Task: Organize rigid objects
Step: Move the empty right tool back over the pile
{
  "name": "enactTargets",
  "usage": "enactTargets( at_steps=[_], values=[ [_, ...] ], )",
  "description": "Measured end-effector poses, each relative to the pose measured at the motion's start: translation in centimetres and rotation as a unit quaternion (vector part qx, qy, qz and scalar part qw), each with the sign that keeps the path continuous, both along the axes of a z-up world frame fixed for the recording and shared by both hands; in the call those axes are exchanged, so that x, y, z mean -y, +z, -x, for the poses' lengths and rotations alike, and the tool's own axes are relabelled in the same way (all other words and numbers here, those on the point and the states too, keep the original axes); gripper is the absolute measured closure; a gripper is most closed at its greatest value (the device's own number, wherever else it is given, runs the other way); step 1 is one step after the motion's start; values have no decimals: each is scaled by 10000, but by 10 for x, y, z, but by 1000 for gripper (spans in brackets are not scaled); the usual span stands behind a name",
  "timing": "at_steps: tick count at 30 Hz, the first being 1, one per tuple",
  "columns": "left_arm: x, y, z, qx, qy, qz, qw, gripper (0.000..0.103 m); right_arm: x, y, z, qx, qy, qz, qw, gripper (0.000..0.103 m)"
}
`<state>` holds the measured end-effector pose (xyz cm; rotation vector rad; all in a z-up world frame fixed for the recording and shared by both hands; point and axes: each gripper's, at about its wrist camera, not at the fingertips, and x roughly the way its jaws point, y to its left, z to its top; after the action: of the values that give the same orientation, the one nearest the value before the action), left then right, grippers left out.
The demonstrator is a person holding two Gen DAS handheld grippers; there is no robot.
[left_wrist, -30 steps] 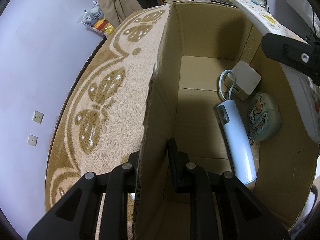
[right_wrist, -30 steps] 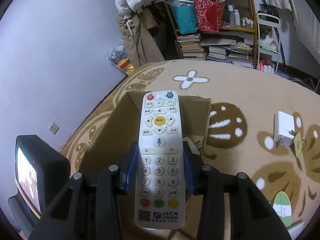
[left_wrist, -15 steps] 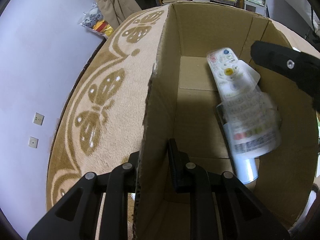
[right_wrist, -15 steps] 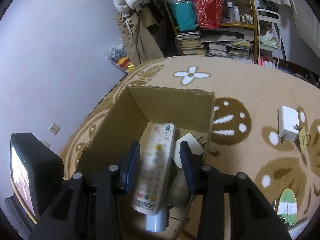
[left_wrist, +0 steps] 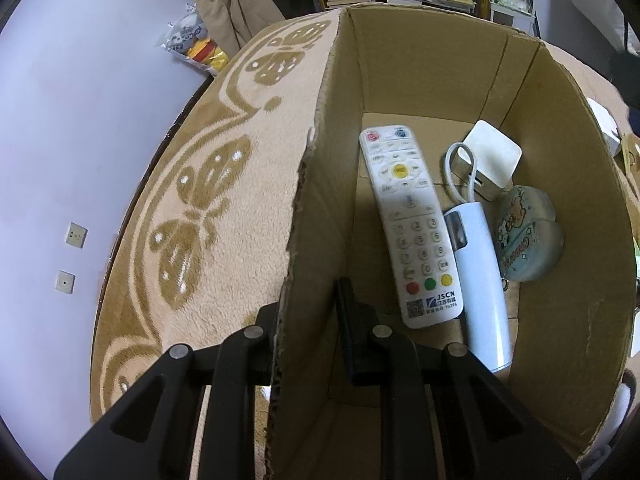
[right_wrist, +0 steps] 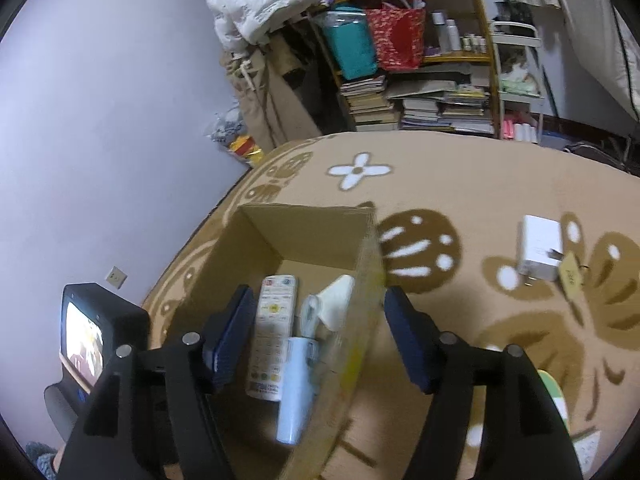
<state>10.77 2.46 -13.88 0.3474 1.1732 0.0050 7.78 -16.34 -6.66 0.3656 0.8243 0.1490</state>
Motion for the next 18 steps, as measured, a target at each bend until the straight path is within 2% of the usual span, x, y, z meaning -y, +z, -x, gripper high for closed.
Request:
enactTargets(
  at_steps=[4,8,13,18],
  values=[
    [-1,0,-1,2,-6,-8,10000,85,15,-2,11,-112,-164,295,9994,31],
    [-3,1,-1,0,-1,3,10000,85,35,-16,27,-436,-612,531,9958,31],
    [-3,0,-1,-2,9,6,10000,85,60,-36,47,-786,-991,312,9915,31],
    [-2,1,0,9,8,0,10000,85,78,-53,64,-1086,-1175,339,9865,31]
  ],
)
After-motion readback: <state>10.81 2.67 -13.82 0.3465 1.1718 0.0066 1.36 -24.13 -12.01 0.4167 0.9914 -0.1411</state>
